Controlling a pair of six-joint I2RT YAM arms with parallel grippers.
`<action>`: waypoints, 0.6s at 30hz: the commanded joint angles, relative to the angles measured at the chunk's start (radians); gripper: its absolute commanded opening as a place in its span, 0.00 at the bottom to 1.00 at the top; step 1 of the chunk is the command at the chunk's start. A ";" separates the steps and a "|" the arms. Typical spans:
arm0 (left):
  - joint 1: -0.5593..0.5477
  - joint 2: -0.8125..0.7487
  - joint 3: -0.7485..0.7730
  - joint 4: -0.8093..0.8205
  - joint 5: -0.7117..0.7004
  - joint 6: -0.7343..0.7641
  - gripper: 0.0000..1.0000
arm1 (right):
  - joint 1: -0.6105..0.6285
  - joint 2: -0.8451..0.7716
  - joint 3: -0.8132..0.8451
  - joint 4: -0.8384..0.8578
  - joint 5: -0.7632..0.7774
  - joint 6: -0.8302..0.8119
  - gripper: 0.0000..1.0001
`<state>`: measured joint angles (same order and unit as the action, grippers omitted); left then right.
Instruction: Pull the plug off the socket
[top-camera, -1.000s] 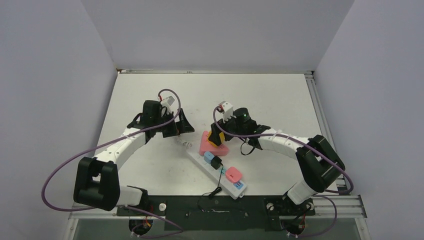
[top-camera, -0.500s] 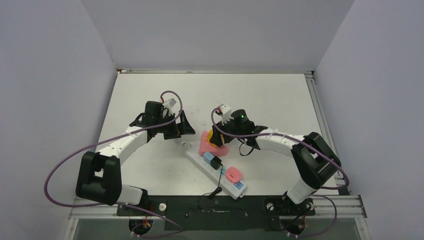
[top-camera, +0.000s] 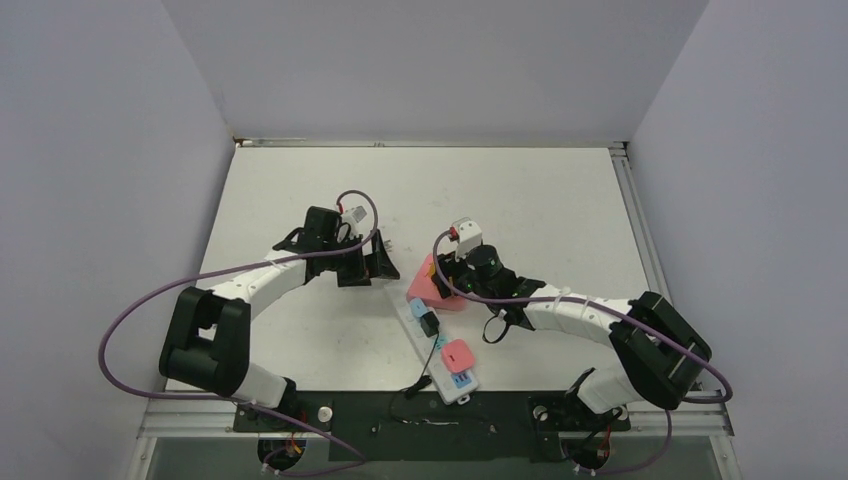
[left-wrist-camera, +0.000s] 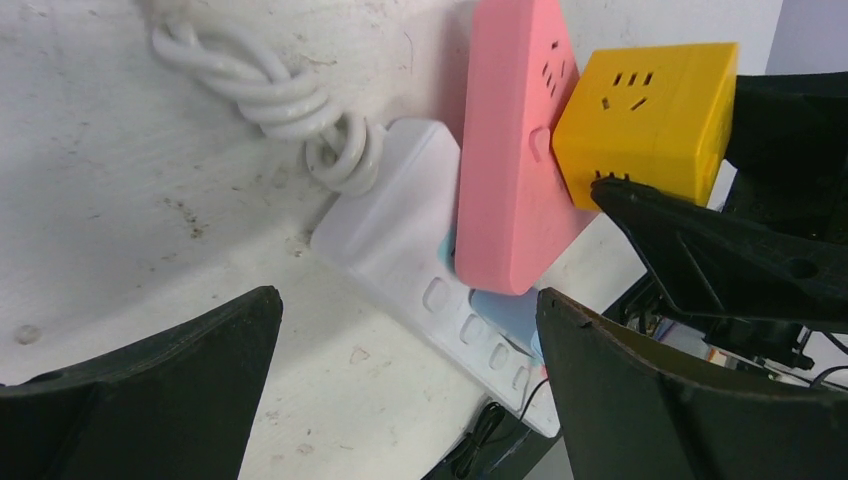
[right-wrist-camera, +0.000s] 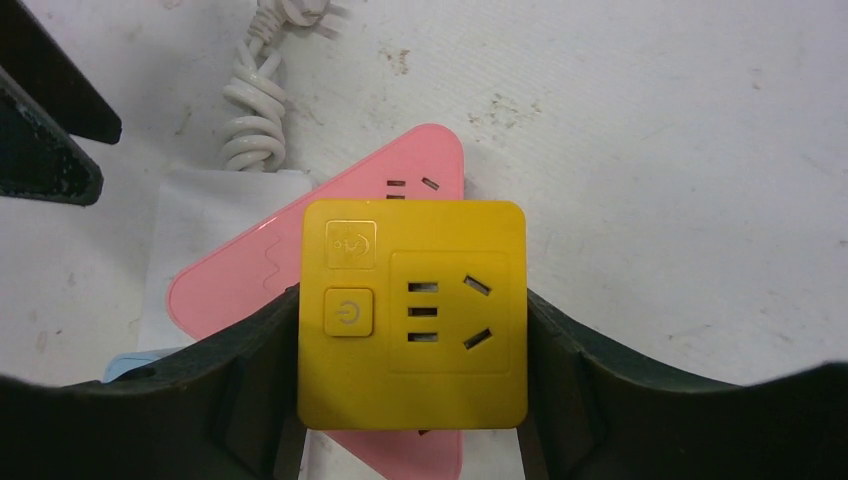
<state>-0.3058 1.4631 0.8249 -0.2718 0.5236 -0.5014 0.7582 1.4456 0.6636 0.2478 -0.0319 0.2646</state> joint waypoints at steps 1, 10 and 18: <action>-0.024 0.031 0.009 0.043 0.070 -0.018 0.96 | 0.040 -0.076 -0.021 0.137 0.274 0.023 0.05; -0.095 0.118 -0.013 0.171 0.145 -0.111 0.96 | 0.108 -0.081 -0.031 0.147 0.393 0.010 0.05; -0.098 0.178 -0.002 0.133 0.087 -0.105 0.97 | 0.158 -0.085 -0.046 0.180 0.418 0.015 0.05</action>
<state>-0.4042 1.6253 0.8131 -0.1608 0.6308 -0.6025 0.8913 1.4055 0.6151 0.2977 0.3195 0.2729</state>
